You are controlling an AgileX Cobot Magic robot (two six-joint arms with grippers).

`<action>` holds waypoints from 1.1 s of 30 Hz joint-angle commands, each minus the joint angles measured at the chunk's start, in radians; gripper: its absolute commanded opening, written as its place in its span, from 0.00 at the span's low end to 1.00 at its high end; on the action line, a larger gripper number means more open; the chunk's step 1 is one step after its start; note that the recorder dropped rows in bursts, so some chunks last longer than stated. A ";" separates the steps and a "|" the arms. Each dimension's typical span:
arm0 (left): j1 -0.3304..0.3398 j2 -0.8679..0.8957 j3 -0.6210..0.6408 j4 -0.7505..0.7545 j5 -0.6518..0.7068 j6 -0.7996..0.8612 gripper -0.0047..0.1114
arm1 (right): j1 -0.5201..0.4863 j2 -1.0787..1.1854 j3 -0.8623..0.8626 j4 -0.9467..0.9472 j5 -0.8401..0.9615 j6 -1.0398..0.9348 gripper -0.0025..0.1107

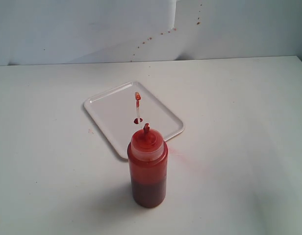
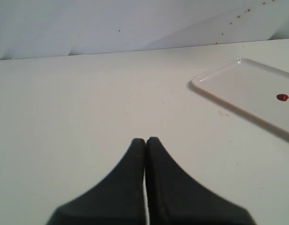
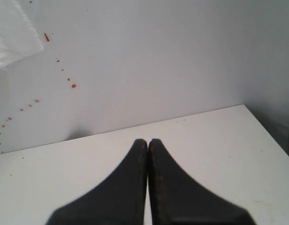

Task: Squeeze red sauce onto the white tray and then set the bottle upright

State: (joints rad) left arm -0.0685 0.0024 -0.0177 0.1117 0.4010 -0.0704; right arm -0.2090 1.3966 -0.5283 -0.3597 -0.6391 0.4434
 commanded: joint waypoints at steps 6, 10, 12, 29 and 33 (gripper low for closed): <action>0.057 -0.002 0.018 -0.006 -0.034 -0.010 0.05 | -0.002 -0.008 0.003 0.005 -0.001 -0.010 0.02; 0.057 -0.002 0.018 -0.006 -0.034 -0.010 0.05 | -0.002 -0.008 0.003 0.005 -0.001 -0.010 0.02; 0.057 -0.002 0.018 -0.006 -0.034 -0.010 0.05 | -0.002 -0.008 0.003 0.005 -0.001 -0.010 0.02; 0.058 -0.002 0.018 0.006 -0.036 -0.007 0.05 | -0.002 -0.008 0.003 0.005 -0.001 -0.010 0.02; 0.058 -0.002 0.018 0.006 -0.036 -0.007 0.05 | -0.002 -0.008 0.003 0.005 -0.001 -0.010 0.02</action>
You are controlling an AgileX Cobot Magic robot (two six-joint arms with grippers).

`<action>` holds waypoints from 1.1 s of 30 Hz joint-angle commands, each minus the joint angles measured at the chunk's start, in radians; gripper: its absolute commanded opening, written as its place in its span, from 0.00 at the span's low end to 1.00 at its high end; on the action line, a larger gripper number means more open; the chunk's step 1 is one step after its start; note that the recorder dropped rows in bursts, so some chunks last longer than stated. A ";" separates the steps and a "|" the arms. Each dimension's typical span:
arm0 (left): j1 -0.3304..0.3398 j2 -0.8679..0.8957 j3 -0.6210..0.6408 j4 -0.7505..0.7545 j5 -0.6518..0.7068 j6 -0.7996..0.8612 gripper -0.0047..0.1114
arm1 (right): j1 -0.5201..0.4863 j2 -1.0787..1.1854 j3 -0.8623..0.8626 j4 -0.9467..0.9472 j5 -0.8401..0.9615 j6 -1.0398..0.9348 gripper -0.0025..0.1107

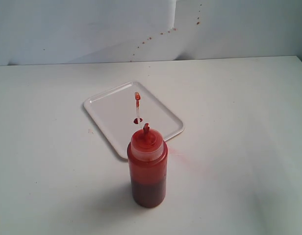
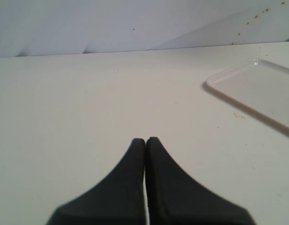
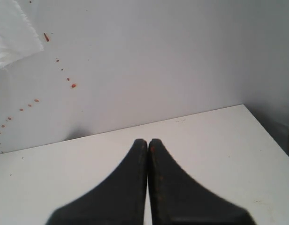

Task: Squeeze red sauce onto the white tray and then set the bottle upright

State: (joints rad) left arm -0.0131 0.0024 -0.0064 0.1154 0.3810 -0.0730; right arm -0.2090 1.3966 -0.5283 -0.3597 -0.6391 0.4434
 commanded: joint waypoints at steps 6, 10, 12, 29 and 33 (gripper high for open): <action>0.002 -0.002 0.006 0.002 -0.016 -0.001 0.05 | -0.002 -0.008 0.003 0.005 -0.001 -0.010 0.02; 0.002 -0.002 0.006 0.002 -0.016 -0.001 0.05 | -0.002 -0.008 0.003 0.005 -0.001 -0.010 0.02; 0.002 -0.002 0.006 0.002 -0.016 -0.001 0.05 | -0.002 -0.008 0.003 0.005 -0.001 -0.010 0.02; 0.002 -0.002 0.006 0.002 -0.016 0.000 0.05 | 0.000 -0.688 0.003 0.177 0.280 -0.199 0.02; 0.002 -0.002 0.006 0.002 -0.016 0.000 0.05 | 0.000 -0.880 0.003 0.179 0.494 -0.159 0.02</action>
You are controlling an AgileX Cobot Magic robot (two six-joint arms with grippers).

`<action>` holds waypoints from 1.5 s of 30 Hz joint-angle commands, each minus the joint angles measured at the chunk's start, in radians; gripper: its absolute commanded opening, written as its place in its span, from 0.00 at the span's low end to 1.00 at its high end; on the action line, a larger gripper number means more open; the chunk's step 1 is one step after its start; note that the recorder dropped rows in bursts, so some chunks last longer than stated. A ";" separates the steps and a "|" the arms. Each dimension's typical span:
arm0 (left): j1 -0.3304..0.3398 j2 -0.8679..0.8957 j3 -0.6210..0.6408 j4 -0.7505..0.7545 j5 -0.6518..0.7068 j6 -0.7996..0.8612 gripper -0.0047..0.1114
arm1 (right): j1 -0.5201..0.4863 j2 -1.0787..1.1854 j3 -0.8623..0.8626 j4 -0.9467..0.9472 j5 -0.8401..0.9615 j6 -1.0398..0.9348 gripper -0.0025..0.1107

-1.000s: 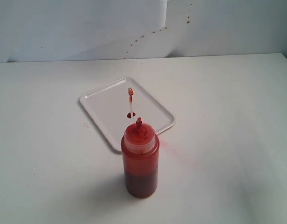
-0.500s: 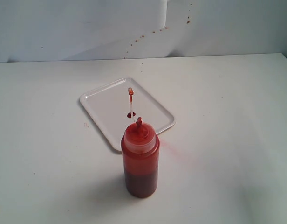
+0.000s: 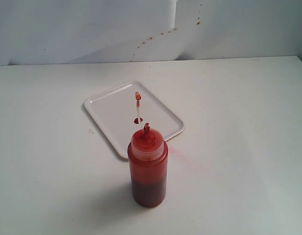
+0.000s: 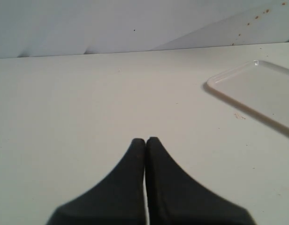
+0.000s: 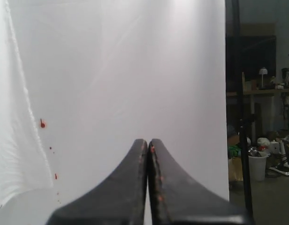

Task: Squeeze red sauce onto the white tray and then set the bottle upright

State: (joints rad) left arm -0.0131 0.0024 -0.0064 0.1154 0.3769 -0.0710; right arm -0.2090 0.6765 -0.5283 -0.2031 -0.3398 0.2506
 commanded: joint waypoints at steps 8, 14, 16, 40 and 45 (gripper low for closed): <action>0.002 -0.002 0.006 0.002 -0.012 -0.002 0.05 | 0.000 -0.490 0.003 0.008 0.472 0.034 0.02; 0.002 -0.002 0.006 0.002 -0.012 -0.002 0.05 | 0.000 -0.528 0.003 0.027 0.561 0.034 0.02; 0.002 -0.002 0.006 0.002 -0.012 -0.002 0.05 | 0.000 -0.532 0.003 0.027 0.612 0.032 0.02; 0.002 -0.002 0.006 0.002 -0.012 -0.002 0.05 | 0.000 -0.646 0.528 0.158 0.423 -0.257 0.02; 0.002 -0.002 0.006 0.002 -0.012 -0.002 0.05 | 0.000 -0.660 0.528 0.158 0.446 -0.251 0.02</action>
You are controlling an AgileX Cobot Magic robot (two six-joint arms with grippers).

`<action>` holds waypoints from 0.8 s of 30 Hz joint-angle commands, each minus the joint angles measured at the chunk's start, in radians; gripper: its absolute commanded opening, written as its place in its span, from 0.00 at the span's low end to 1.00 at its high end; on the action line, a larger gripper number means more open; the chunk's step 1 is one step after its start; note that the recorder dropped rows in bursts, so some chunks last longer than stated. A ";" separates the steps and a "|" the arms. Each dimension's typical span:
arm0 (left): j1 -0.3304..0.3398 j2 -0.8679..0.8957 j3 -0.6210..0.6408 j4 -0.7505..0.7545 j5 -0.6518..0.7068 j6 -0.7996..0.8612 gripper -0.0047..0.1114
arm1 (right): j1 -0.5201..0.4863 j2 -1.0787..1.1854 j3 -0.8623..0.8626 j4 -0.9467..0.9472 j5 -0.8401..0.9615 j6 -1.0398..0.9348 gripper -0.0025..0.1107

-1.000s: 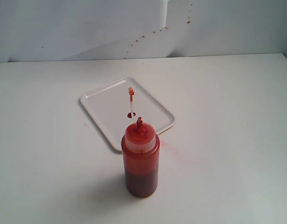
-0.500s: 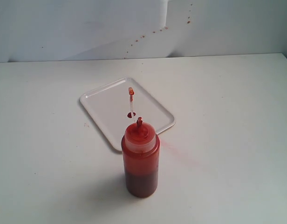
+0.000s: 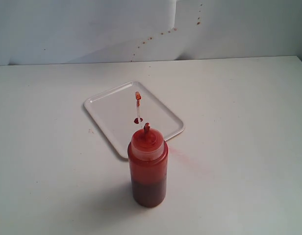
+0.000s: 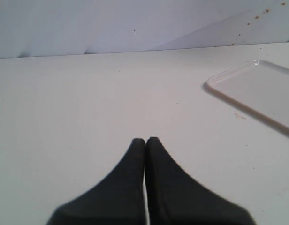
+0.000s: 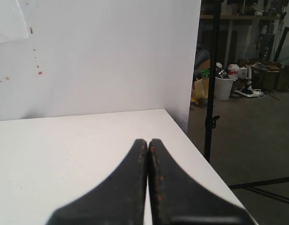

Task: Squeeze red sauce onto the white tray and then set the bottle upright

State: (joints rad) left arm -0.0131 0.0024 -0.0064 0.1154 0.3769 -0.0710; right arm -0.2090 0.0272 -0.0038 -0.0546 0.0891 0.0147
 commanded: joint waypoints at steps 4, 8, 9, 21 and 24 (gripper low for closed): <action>0.002 -0.002 0.006 0.002 -0.012 -0.002 0.05 | 0.000 -0.011 0.004 0.017 0.089 -0.015 0.02; 0.002 -0.002 0.006 0.002 -0.012 -0.002 0.05 | 0.000 -0.013 0.004 0.015 0.172 -0.015 0.02; 0.002 -0.002 0.006 0.002 -0.012 -0.002 0.05 | 0.002 -0.013 0.004 0.013 0.202 -0.015 0.02; 0.002 -0.002 0.006 0.002 -0.012 -0.002 0.05 | 0.130 -0.027 0.004 0.013 0.255 -0.015 0.02; 0.002 -0.002 0.006 0.002 -0.012 -0.002 0.05 | 0.130 -0.027 0.004 0.010 0.255 -0.015 0.02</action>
State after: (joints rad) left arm -0.0131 0.0024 -0.0064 0.1178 0.3769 -0.0710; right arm -0.0817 0.0055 -0.0038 -0.0407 0.3419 0.0061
